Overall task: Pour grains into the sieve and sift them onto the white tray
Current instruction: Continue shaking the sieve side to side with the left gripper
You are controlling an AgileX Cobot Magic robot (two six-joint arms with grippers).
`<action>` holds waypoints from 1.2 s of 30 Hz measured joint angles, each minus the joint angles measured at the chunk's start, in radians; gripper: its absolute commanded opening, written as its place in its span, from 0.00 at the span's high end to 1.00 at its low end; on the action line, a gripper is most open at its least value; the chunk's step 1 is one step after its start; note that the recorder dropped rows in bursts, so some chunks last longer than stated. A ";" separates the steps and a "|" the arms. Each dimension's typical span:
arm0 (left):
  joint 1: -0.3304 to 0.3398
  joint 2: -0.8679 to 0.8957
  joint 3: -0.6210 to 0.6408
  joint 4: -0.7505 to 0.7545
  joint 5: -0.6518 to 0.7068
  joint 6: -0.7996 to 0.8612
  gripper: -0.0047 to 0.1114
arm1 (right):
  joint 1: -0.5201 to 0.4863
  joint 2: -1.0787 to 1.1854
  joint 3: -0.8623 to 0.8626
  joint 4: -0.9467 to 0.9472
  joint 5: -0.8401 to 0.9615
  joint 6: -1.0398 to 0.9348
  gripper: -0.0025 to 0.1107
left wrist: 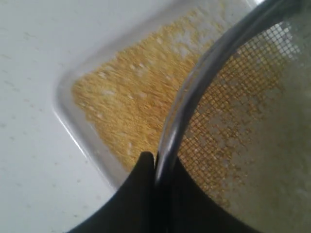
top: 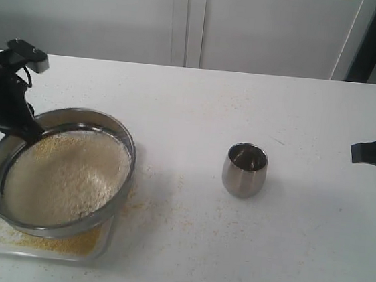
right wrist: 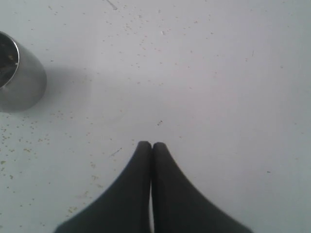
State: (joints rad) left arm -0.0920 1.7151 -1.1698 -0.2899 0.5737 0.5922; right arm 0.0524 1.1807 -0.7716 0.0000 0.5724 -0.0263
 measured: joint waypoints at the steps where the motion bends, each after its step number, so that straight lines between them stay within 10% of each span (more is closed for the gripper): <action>1: 0.000 0.000 0.002 0.002 0.000 -0.073 0.96 | 0.000 0.000 0.000 0.000 0.000 0.000 0.98; 5: 0.036 0.000 0.000 -0.016 -0.106 -0.340 0.96 | 0.000 0.000 0.000 0.000 0.000 0.000 0.98; 11: 0.016 0.000 -0.002 0.002 0.031 0.012 0.96 | 0.000 0.000 0.000 0.000 0.000 0.000 0.98; 19: 0.058 0.000 -0.001 -0.008 -0.081 -0.396 0.96 | 0.000 0.000 0.000 0.000 0.000 0.000 0.98; 26: 0.006 0.000 -0.001 -0.004 0.083 0.147 0.96 | 0.000 0.000 0.000 0.000 0.000 0.000 0.98; 32: 0.048 0.000 -0.001 -0.007 -0.074 -0.390 0.96 | 0.000 0.000 0.000 0.000 0.000 0.000 0.98; 36: 0.055 0.000 -0.005 -0.011 -0.074 -0.366 0.96 | 0.000 0.000 0.000 0.000 0.000 0.000 0.98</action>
State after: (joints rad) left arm -0.0365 1.7151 -1.1751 -0.3011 0.4998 0.2261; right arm 0.0524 1.1807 -0.7716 0.0000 0.5724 -0.0263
